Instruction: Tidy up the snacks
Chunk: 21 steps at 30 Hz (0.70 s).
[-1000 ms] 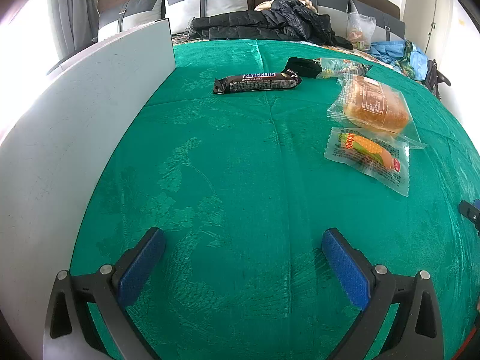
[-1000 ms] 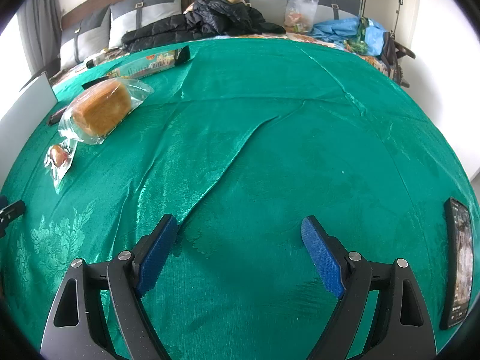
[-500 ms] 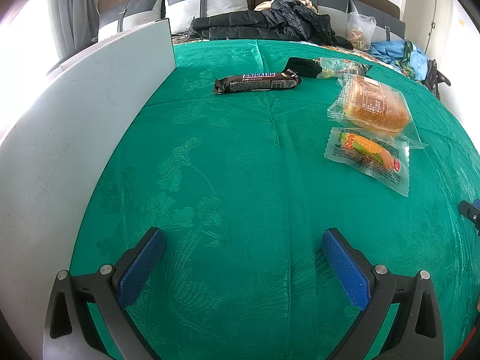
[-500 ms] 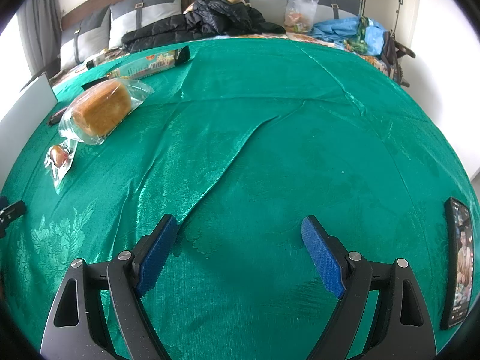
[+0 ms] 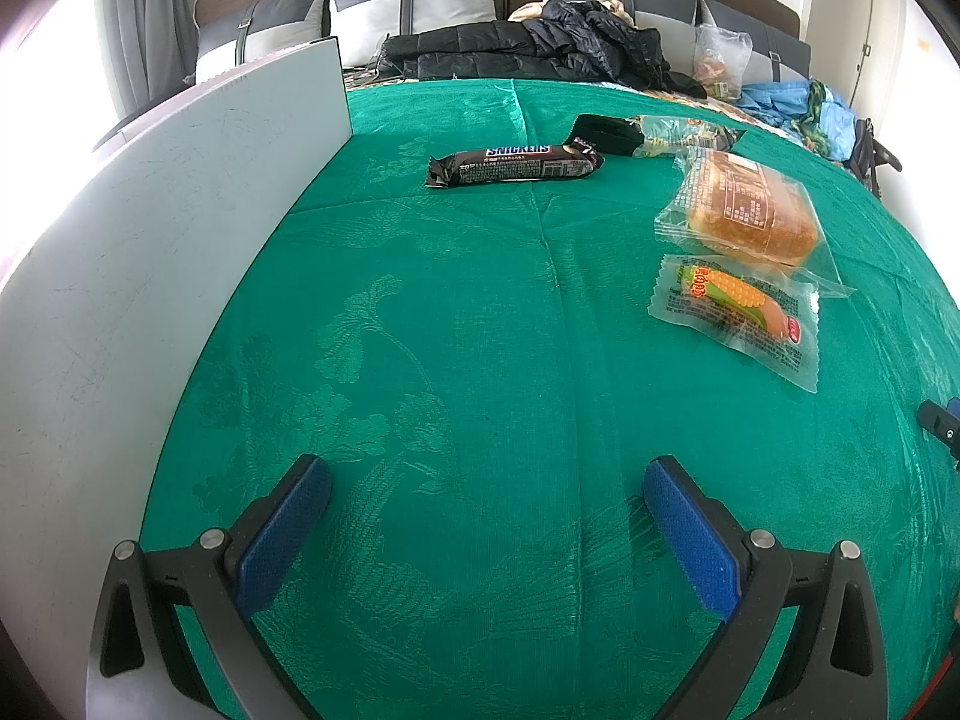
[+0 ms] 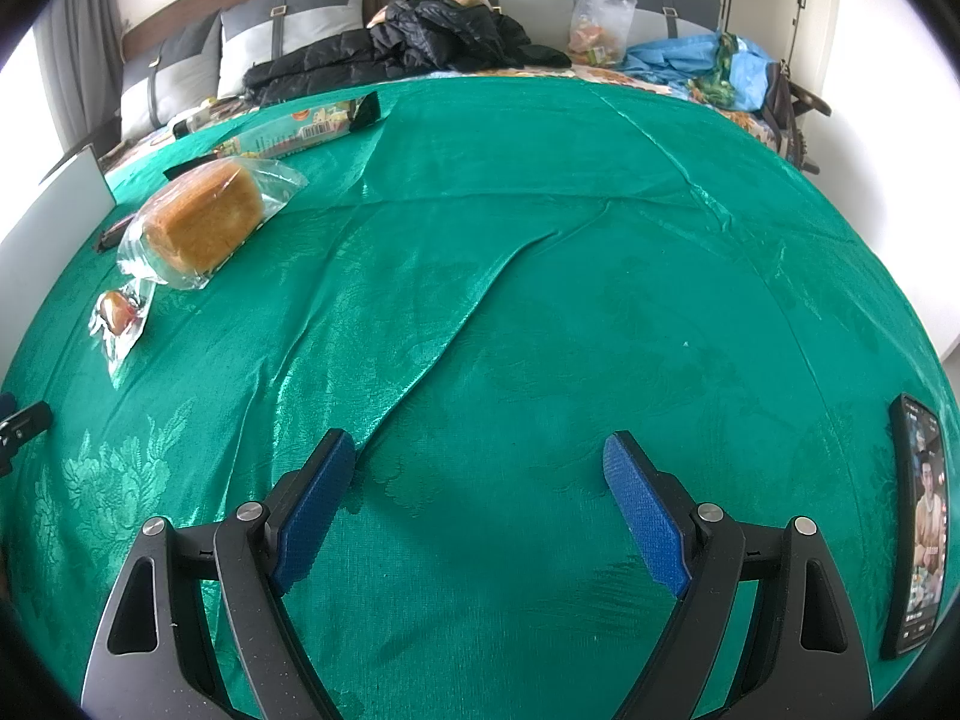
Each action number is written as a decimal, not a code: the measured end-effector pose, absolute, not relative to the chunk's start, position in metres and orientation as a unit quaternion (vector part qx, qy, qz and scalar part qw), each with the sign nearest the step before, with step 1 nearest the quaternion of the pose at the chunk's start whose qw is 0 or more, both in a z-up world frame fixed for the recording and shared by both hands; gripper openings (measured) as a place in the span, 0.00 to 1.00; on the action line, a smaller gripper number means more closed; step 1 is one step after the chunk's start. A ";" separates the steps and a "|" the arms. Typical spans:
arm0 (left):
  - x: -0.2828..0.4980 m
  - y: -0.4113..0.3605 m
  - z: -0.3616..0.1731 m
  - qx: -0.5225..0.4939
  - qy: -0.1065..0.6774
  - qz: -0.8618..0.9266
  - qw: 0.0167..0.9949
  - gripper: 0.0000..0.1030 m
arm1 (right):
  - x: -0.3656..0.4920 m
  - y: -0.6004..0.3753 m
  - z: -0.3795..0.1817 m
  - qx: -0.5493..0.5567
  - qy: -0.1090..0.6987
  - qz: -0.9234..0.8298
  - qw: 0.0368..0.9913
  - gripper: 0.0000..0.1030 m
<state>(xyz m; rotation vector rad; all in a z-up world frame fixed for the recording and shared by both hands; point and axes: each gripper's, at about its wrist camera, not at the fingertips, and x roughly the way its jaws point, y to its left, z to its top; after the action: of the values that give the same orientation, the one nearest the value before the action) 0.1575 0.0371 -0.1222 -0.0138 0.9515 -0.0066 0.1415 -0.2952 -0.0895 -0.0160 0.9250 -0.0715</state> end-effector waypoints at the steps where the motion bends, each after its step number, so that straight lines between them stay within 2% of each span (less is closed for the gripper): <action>1: 0.159 0.036 -0.123 -0.003 0.459 -0.006 0.888 1.00 | 0.142 -0.295 -0.089 -0.008 0.446 -0.034 0.894 0.84; 6: 0.166 0.049 -0.122 0.016 0.480 -0.038 0.876 1.00 | 0.142 -0.295 -0.090 -0.008 0.446 -0.035 0.894 0.84; 19: 0.158 0.067 -0.123 0.006 0.457 -0.026 0.889 1.00 | 0.142 -0.294 -0.090 -0.008 0.446 -0.035 0.894 0.84; 21: 0.158 0.067 -0.123 0.005 0.457 -0.026 0.889 1.00 | 0.143 -0.296 -0.090 -0.005 0.448 -0.041 0.893 0.88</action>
<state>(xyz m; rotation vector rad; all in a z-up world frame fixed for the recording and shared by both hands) 0.1577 0.0667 -0.1232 0.0106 0.9503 -0.0530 0.1430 -0.2956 -0.0905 -0.0108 0.9295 -0.0849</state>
